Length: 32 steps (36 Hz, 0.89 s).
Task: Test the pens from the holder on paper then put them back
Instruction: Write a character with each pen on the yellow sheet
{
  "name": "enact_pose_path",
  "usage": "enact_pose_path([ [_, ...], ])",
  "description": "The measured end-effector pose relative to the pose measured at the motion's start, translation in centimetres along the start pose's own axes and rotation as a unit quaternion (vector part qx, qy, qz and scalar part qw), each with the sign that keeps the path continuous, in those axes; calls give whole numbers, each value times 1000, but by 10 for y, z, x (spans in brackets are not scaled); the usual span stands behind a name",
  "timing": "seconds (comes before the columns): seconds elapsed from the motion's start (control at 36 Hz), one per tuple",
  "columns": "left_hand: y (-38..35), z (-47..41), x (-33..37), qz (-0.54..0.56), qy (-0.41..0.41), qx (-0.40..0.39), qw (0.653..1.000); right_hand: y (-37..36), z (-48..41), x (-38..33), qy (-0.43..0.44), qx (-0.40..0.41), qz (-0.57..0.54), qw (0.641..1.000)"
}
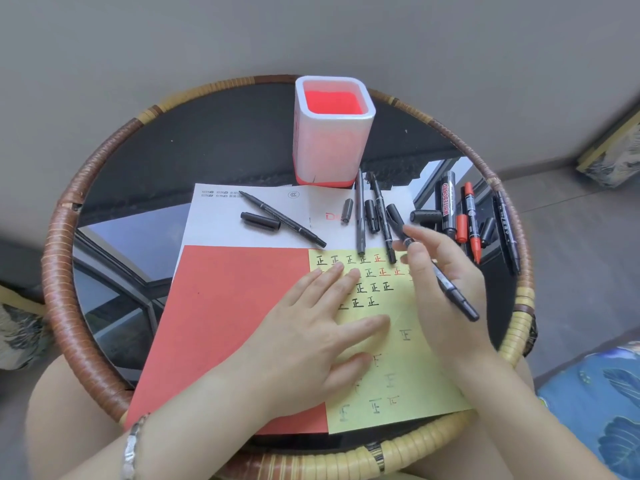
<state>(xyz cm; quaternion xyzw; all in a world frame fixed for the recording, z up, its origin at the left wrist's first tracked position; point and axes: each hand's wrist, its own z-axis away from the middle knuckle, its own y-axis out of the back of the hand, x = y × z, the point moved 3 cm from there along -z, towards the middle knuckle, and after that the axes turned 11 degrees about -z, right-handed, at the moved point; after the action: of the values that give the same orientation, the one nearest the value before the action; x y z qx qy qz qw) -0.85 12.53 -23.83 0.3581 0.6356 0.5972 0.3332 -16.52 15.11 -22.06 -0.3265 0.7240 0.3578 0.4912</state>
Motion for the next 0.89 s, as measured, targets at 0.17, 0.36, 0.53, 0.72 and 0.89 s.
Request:
enact_pose_path([
  [0.17,-1,2,0,1,-2,5,1000,27,-45,-12,173,-78,247,950],
  [0.36,-3,3,0,13,2,3,1000,27,-91,4,236,-161,459,841],
  [0.53,-4,3,-1,18,4,5,1000,24,-98,18,210,-155,447,856],
  [0.72,-7,3,-2,13,4,3,1000,57,-110,6,69,-36,395,915],
  [0.89,-5,2,0,0,5,4,1000,49,-116,15,-37,-94,464,880],
])
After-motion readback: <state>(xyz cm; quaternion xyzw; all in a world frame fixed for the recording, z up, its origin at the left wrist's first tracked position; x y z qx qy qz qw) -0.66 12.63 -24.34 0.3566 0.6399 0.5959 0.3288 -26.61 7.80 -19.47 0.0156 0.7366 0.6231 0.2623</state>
